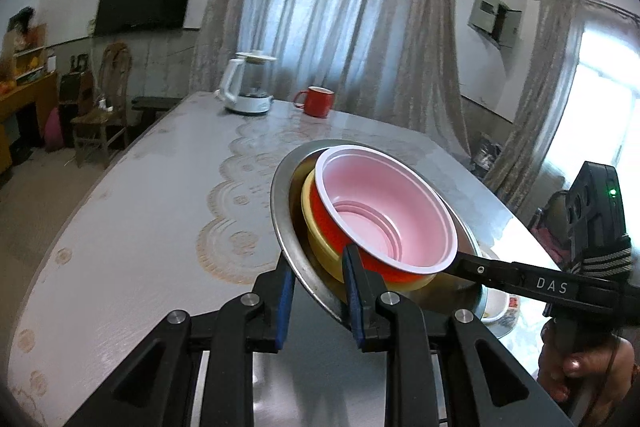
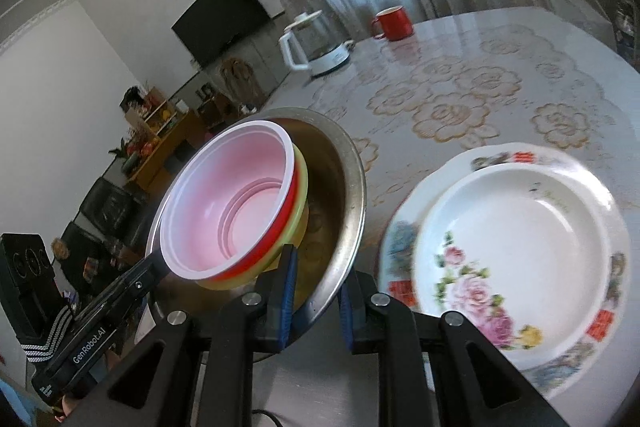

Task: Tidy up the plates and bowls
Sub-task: 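Lift the nested bowls with the right gripper and carry them over the plate stack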

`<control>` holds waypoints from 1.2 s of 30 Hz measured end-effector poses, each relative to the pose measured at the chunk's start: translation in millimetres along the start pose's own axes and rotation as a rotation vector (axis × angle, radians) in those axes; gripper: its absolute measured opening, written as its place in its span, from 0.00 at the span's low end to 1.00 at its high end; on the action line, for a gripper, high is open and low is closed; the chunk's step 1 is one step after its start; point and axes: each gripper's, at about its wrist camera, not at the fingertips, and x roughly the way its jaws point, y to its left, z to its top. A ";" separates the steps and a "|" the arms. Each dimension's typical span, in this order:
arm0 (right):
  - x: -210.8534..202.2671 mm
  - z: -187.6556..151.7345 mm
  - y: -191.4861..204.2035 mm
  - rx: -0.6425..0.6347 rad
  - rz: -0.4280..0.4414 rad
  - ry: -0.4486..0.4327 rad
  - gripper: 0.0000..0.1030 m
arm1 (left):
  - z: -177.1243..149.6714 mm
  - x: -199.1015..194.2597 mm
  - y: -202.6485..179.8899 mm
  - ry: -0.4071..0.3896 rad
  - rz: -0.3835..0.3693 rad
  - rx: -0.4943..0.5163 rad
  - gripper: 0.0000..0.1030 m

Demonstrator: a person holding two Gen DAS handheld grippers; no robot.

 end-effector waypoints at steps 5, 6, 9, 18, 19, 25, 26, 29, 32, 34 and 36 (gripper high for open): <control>-21.9 3.0 -18.8 0.038 -0.033 -0.038 0.18 | 7.1 13.2 -25.4 0.009 -0.047 0.035 0.23; -25.7 4.1 -21.8 0.044 -0.039 -0.045 0.18 | 8.2 15.1 -29.7 0.010 -0.053 0.040 0.23; -37.6 6.8 -32.8 0.063 -0.060 -0.065 0.18 | 11.0 23.8 -44.9 0.015 -0.078 0.058 0.23; -71.3 9.4 -65.6 0.117 -0.120 -0.118 0.18 | 13.9 43.4 -88.3 0.030 -0.138 0.098 0.24; -74.5 9.2 -69.2 0.124 -0.127 -0.121 0.18 | 13.7 46.3 -93.4 0.034 -0.145 0.101 0.24; -85.7 6.6 -89.6 0.162 -0.159 -0.133 0.18 | 8.5 57.0 -113.1 0.056 -0.170 0.116 0.25; -86.8 6.0 -93.1 0.165 -0.162 -0.133 0.18 | 7.3 59.2 -114.8 0.059 -0.173 0.119 0.25; -87.8 4.2 -100.1 0.180 -0.172 -0.130 0.18 | 3.5 66.2 -119.2 0.074 -0.176 0.122 0.25; -84.8 2.2 -108.1 0.198 -0.182 -0.119 0.18 | -1.0 74.5 -119.1 0.088 -0.180 0.119 0.25; -83.1 0.5 -111.9 0.202 -0.188 -0.112 0.18 | -5.1 78.6 -118.3 0.092 -0.186 0.111 0.25; -79.8 -1.3 -115.4 0.210 -0.193 -0.103 0.18 | -9.6 83.7 -117.3 0.105 -0.185 0.104 0.25</control>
